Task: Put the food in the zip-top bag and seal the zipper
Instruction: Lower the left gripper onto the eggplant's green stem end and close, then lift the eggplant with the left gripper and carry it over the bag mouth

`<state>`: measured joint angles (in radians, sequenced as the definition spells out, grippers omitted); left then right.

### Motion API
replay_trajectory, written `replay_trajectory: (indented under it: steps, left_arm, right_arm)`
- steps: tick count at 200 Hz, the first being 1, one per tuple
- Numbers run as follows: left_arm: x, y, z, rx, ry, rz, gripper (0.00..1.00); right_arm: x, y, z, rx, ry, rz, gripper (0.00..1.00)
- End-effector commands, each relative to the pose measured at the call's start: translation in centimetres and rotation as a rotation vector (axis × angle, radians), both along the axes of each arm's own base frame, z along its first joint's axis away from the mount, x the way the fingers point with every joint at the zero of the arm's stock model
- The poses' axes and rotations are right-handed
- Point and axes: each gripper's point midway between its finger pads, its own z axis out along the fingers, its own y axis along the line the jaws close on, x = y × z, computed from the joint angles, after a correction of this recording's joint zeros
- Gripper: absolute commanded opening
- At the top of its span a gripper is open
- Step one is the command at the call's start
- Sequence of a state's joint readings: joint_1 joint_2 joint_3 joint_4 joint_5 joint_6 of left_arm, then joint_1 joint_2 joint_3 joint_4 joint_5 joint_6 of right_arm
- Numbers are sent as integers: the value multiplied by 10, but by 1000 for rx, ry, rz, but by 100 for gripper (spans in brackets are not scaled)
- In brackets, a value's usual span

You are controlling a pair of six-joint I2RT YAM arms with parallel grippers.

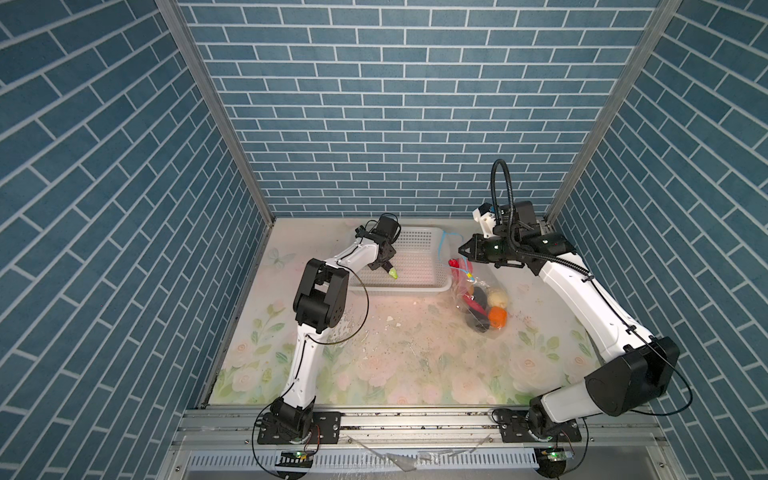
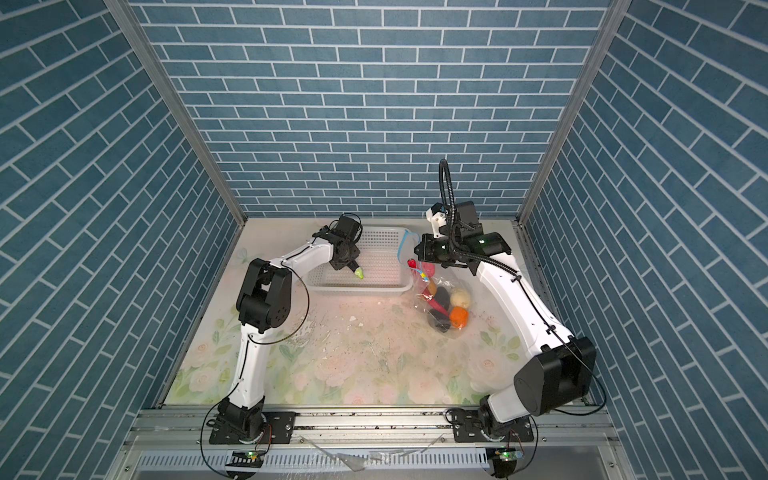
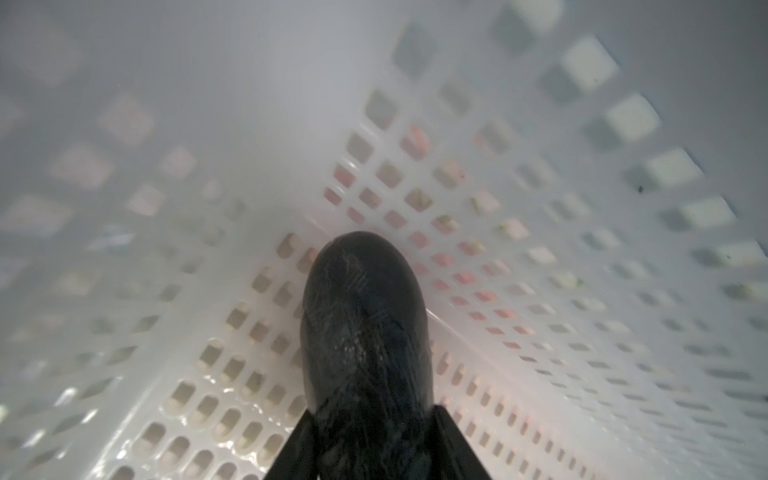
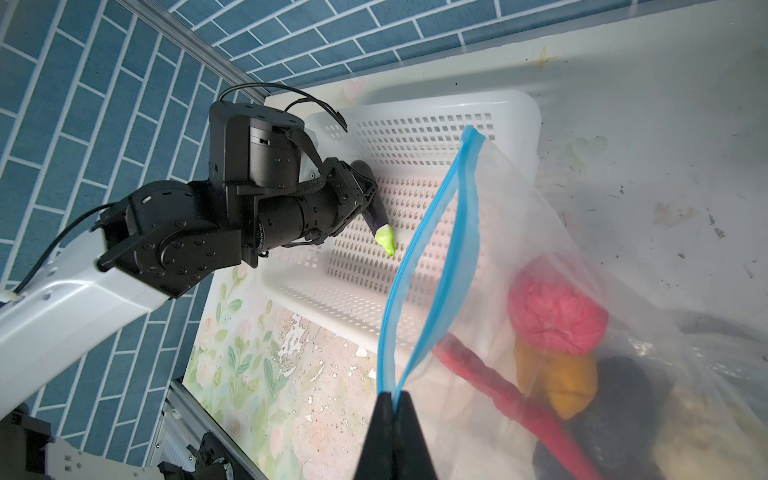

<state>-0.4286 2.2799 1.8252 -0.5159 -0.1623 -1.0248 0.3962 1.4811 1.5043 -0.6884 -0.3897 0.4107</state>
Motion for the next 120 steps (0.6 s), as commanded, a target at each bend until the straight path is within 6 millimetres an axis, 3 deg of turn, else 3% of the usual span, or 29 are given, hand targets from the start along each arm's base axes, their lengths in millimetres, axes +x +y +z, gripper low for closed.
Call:
replay_trajectory:
  steps: [1,52,120]
  left_arm:
    - [-6,-20,23,-83,-35,-109,29]
    - [-20,-47,68,-187,-115,-260,21]
    - [-75,-94,157,-334,-268,-490,20]
  right_arm:
    - [0,-5,19,-9,-67,0,0]
    - [-2,-7,17,-6,-64,-7,0]
    - [-9,-11,21,1,-75,-22,0]
